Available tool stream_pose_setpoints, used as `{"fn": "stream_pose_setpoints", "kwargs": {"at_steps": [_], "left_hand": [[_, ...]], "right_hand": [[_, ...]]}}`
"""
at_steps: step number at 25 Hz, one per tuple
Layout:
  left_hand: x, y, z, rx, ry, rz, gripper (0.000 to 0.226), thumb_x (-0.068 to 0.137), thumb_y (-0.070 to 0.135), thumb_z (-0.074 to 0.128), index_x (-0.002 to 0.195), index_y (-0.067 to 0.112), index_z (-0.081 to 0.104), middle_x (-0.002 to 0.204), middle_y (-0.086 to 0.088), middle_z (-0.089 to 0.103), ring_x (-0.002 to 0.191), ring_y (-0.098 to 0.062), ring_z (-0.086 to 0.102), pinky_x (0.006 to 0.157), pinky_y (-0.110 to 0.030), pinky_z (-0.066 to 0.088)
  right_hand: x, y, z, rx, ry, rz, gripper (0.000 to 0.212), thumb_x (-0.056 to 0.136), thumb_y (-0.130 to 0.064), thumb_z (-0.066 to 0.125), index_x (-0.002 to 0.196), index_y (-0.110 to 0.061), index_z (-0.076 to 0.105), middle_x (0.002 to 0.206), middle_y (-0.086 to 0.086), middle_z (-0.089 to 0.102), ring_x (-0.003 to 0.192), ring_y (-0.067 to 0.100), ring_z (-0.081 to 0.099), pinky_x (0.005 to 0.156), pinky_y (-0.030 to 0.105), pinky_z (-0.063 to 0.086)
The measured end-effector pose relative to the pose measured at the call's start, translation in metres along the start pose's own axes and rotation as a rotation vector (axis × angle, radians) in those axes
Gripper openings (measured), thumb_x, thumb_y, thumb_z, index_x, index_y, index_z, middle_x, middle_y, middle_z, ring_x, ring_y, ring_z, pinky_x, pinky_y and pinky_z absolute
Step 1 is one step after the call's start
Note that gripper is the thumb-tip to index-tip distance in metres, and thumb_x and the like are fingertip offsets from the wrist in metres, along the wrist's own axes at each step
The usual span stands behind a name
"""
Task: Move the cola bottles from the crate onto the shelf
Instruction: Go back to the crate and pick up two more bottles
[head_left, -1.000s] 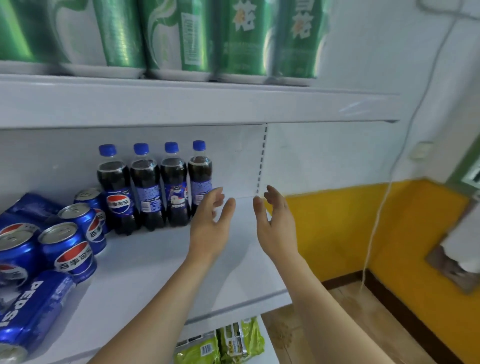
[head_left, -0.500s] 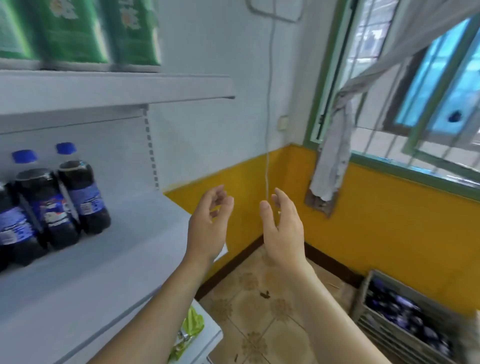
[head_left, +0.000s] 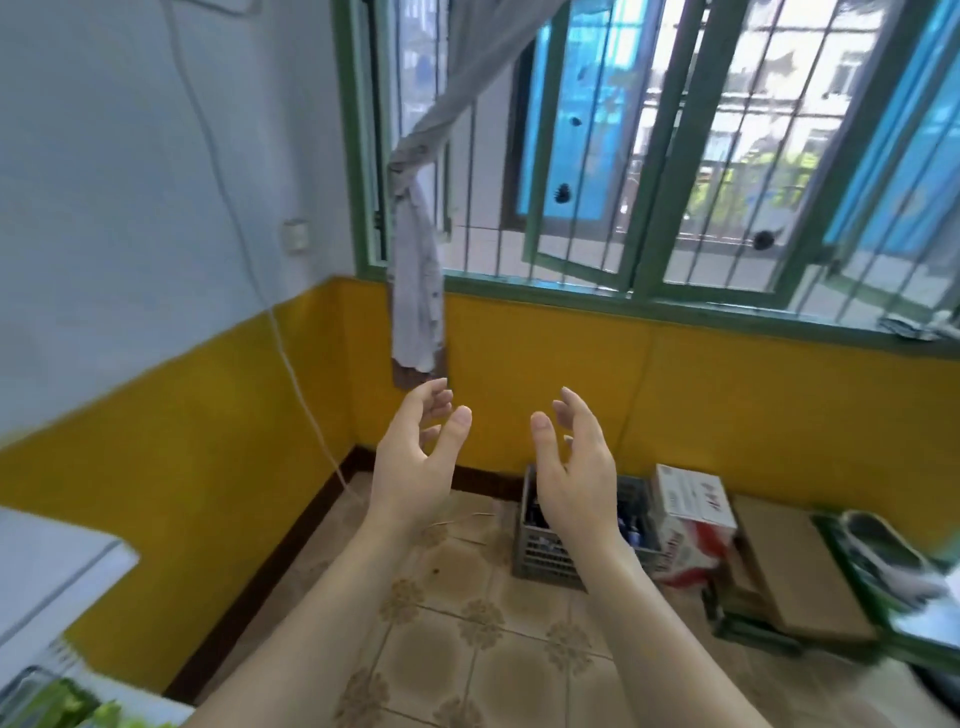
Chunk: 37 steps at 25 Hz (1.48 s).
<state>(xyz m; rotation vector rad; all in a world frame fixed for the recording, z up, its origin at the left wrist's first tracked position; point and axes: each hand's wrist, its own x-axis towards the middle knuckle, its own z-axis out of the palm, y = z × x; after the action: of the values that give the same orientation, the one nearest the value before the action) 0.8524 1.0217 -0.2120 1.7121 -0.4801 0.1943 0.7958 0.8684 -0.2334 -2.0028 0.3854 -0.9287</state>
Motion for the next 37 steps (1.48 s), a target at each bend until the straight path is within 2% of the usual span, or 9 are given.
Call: {"fn": "stream_pose_setpoints", "kwargs": {"at_steps": [3, 6, 8, 14, 20, 25, 30, 34, 37], "left_hand": [[-0.003, 0.01, 0.056, -0.048, -0.061, 0.011, 0.052, 0.091, 0.058, 0.051, 0.138, 0.034, 0.049, 0.134, 0.016, 0.057, 0.122, -0.004, 0.054, 0.103, -0.028, 0.048], [-0.011, 0.015, 0.104, -0.088, -0.135, 0.023, 0.054, 0.091, 0.062, 0.052, 0.137, 0.034, 0.049, 0.133, 0.016, 0.058, 0.122, -0.005, 0.055, 0.103, -0.031, 0.05], [-0.016, 0.017, 0.132, -0.106, -0.183, 0.026, 0.055, 0.089, 0.062, 0.052, 0.137, 0.033, 0.05, 0.132, 0.016, 0.058, 0.121, -0.005, 0.056, 0.101, -0.029, 0.05], [-0.012, 0.009, 0.185, -0.131, -0.296, 0.033, 0.052, 0.092, 0.055, 0.053, 0.137, 0.03, 0.05, 0.134, 0.013, 0.059, 0.122, -0.003, 0.055, 0.093, -0.014, 0.046], [0.03, -0.028, 0.221, -0.102, -0.346, 0.006, 0.045, 0.097, 0.046, 0.054, 0.138, 0.029, 0.05, 0.131, 0.014, 0.058, 0.118, 0.002, 0.055, 0.089, -0.008, 0.042], [0.101, -0.068, 0.25, -0.094, -0.386, -0.039, 0.038, 0.1, 0.039, 0.055, 0.136, 0.032, 0.049, 0.127, 0.015, 0.059, 0.114, 0.004, 0.056, 0.081, -0.005, 0.041], [0.165, -0.106, 0.277, -0.091, -0.419, -0.08, 0.038, 0.1, 0.038, 0.054, 0.137, 0.032, 0.048, 0.126, 0.016, 0.058, 0.11, 0.008, 0.054, 0.08, -0.006, 0.041], [0.201, -0.131, 0.307, -0.079, -0.457, -0.108, 0.038, 0.101, 0.035, 0.055, 0.138, 0.028, 0.049, 0.125, 0.014, 0.059, 0.108, 0.011, 0.054, 0.075, 0.0, 0.043], [0.224, -0.15, 0.339, -0.078, -0.486, -0.129, 0.038, 0.101, 0.033, 0.056, 0.138, 0.027, 0.05, 0.124, 0.013, 0.06, 0.108, 0.008, 0.056, 0.075, -0.002, 0.044]], "right_hand": [[0.007, 0.033, -0.053, -0.039, 0.058, 0.028, 0.069, 0.094, -0.063, 0.041, 0.152, -0.027, 0.039, 0.147, -0.008, 0.052, 0.132, 0.008, 0.049, 0.096, 0.018, 0.044], [0.01, 0.064, -0.097, -0.083, 0.113, 0.073, 0.064, 0.097, -0.061, 0.043, 0.152, -0.029, 0.038, 0.146, -0.009, 0.053, 0.13, 0.008, 0.05, 0.102, 0.033, 0.05], [0.01, 0.08, -0.121, -0.099, 0.148, 0.111, 0.063, 0.097, -0.061, 0.044, 0.151, -0.03, 0.038, 0.145, -0.009, 0.053, 0.13, 0.008, 0.05, 0.104, 0.036, 0.05], [0.017, 0.116, -0.154, -0.151, 0.192, 0.186, 0.068, 0.092, -0.072, 0.038, 0.148, -0.034, 0.037, 0.143, -0.009, 0.054, 0.129, 0.013, 0.051, 0.101, 0.047, 0.053], [0.057, 0.159, -0.138, -0.19, 0.184, 0.254, 0.069, 0.09, -0.076, 0.037, 0.147, -0.038, 0.037, 0.142, -0.008, 0.055, 0.128, 0.015, 0.053, 0.098, 0.049, 0.055], [0.119, 0.19, -0.102, -0.226, 0.153, 0.258, 0.066, 0.094, -0.065, 0.043, 0.149, -0.03, 0.042, 0.139, -0.007, 0.056, 0.128, 0.012, 0.051, 0.1, 0.046, 0.053], [0.174, 0.232, -0.071, -0.272, 0.101, 0.297, 0.062, 0.096, -0.062, 0.044, 0.149, -0.031, 0.04, 0.138, -0.009, 0.057, 0.128, 0.011, 0.051, 0.1, 0.047, 0.053], [0.205, 0.27, -0.064, -0.299, 0.084, 0.343, 0.054, 0.101, -0.05, 0.05, 0.149, -0.028, 0.041, 0.139, -0.007, 0.057, 0.13, 0.012, 0.05, 0.105, 0.046, 0.05], [0.233, 0.303, -0.063, -0.326, 0.071, 0.363, 0.052, 0.102, -0.046, 0.051, 0.149, -0.028, 0.041, 0.14, -0.005, 0.057, 0.13, 0.012, 0.05, 0.106, 0.044, 0.049]]}}
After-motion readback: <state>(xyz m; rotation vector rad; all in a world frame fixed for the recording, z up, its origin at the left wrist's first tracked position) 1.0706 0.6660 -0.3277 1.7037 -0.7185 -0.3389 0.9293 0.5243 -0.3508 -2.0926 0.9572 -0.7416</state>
